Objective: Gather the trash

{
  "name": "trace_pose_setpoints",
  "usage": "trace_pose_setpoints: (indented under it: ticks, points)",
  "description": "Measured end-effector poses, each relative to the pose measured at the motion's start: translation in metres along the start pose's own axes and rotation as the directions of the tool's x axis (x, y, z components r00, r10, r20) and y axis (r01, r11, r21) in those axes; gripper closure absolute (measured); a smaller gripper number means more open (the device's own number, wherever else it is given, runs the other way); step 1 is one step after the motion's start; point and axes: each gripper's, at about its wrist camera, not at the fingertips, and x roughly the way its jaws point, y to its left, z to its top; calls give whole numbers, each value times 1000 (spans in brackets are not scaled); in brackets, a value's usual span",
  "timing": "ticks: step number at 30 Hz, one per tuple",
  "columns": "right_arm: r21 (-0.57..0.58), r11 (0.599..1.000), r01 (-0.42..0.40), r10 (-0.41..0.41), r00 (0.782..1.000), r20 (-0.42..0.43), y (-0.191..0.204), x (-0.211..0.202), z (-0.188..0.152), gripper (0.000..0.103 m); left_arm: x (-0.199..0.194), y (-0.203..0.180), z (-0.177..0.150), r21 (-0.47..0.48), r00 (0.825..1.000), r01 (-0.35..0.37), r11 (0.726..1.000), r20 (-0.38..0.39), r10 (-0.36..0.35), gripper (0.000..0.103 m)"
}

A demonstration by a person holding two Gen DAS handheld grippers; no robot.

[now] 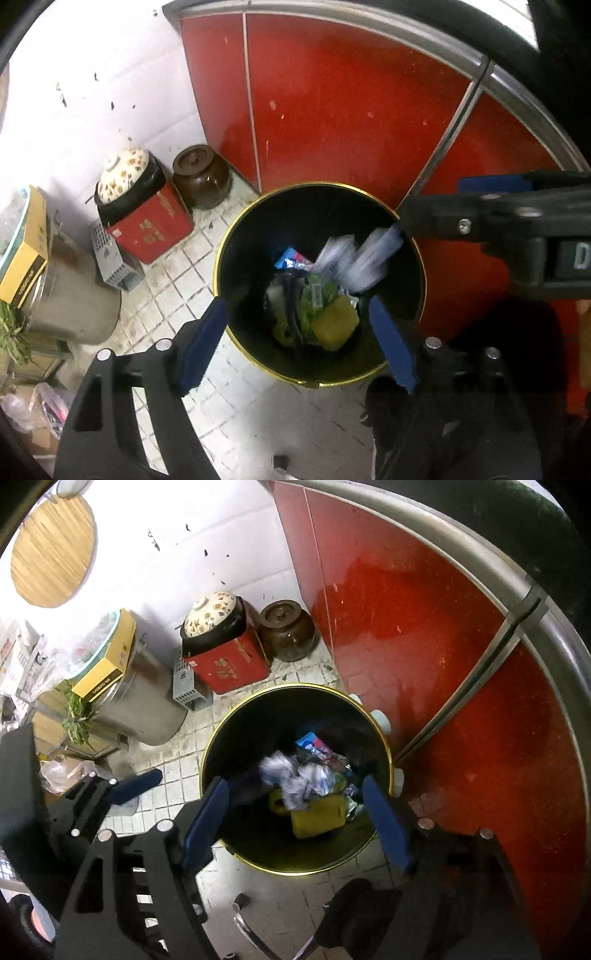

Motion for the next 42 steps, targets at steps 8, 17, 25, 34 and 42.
trace_pose_setpoints:
  ticks: [8,17,25,34,42]
  points:
    - [6,1000,-6,6,1000,23,-4,-16,-5,30,-7,0,2,-9,1000,4,1000,0,-4,26]
    - [5,999,-33,31,978,205,1,-145,-30,8,-75,-15,21,-34,996,-6,999,92,9,7]
    - [354,920,167,-310,863,398,-104,-327,-144,7,-166,-115,63,96,965,113,989,226,-132,7]
    - [753,544,371,-736,643,214,-219,-468,-340,7,-225,-330,57,444,886,294,846,207,-416,7]
    - [878,324,353,-810,582,65,-275,-508,-453,7,-235,-450,35,563,867,344,752,118,-485,7]
